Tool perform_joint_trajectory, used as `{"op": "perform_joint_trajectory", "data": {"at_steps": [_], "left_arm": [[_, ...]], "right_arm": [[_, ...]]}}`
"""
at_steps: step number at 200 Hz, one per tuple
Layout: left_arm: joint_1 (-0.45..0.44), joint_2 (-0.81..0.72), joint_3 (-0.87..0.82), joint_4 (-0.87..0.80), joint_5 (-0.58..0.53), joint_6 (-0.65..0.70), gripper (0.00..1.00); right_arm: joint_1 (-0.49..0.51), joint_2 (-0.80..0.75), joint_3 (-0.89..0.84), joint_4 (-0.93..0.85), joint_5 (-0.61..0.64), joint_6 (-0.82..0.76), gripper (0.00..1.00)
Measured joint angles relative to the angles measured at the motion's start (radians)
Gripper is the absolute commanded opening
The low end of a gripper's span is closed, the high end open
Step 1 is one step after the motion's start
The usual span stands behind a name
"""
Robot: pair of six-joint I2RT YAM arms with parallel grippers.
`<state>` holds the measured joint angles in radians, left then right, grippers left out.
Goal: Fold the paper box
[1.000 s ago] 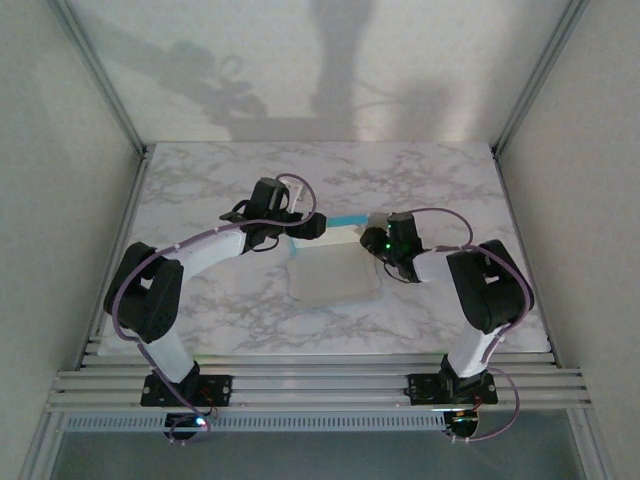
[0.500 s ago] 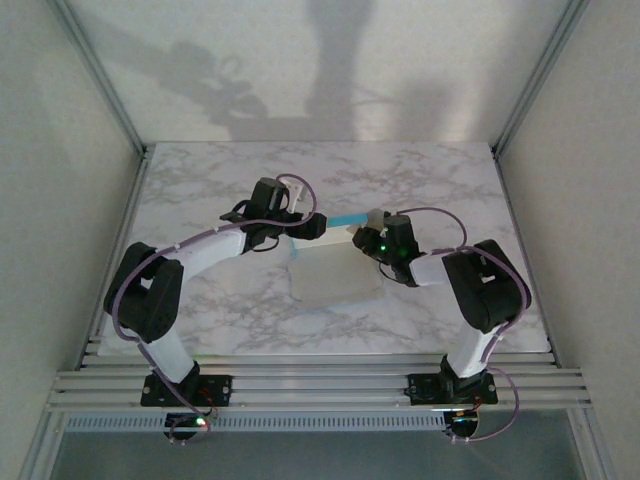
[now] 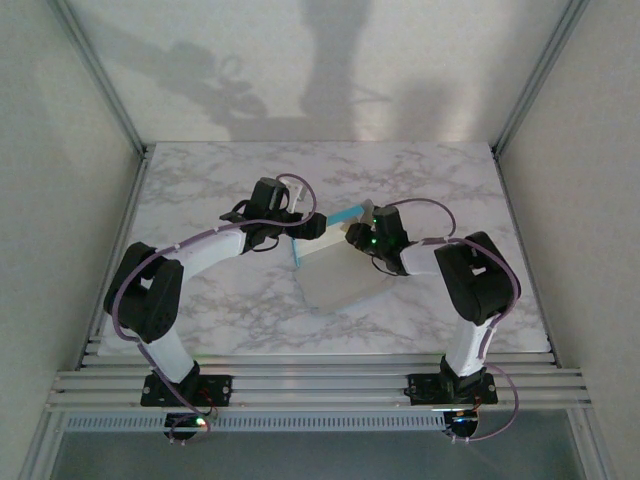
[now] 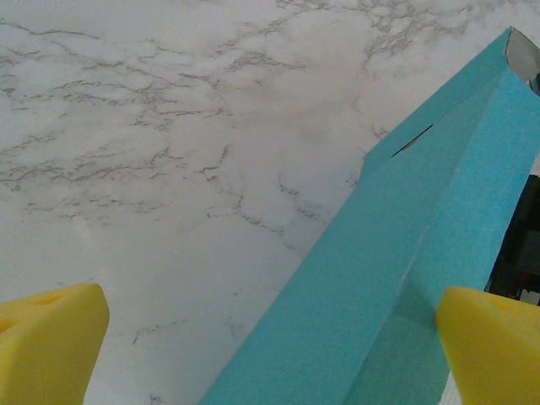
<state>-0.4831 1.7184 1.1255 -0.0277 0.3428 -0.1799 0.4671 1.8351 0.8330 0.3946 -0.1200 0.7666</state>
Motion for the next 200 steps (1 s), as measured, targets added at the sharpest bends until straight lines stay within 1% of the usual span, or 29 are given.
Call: {"op": "perform_joint_trajectory", "data": {"at_steps": [29,57,98,122,156,174,200], "left_arm": [[0.0,0.0,0.0,0.0,0.0,0.0,0.99],[0.0,0.0,0.0,0.0,0.0,0.0,0.99],[0.0,0.0,0.0,0.0,0.0,0.0,0.99],[0.0,0.0,0.0,0.0,0.0,0.0,0.99],[0.0,0.0,0.0,0.0,0.0,0.0,0.99],[0.0,0.0,0.0,0.0,0.0,0.0,0.99],[0.0,0.0,-0.001,0.0,0.0,0.0,0.99]], "right_arm": [[0.011,0.0,0.022,-0.067,0.031,-0.013,0.36],[0.013,-0.013,0.019,-0.09,0.042,-0.028,0.37],[-0.007,-0.133,-0.034,-0.18,0.009,-0.11,0.37],[-0.058,-0.243,-0.054,-0.243,-0.029,-0.193,0.38],[-0.138,-0.389,-0.045,-0.394,-0.06,-0.346,0.41],[-0.162,-0.409,0.005,-0.496,-0.068,-0.438,0.45],[-0.173,-0.391,0.146,-0.657,-0.066,-0.593,0.54]]}}
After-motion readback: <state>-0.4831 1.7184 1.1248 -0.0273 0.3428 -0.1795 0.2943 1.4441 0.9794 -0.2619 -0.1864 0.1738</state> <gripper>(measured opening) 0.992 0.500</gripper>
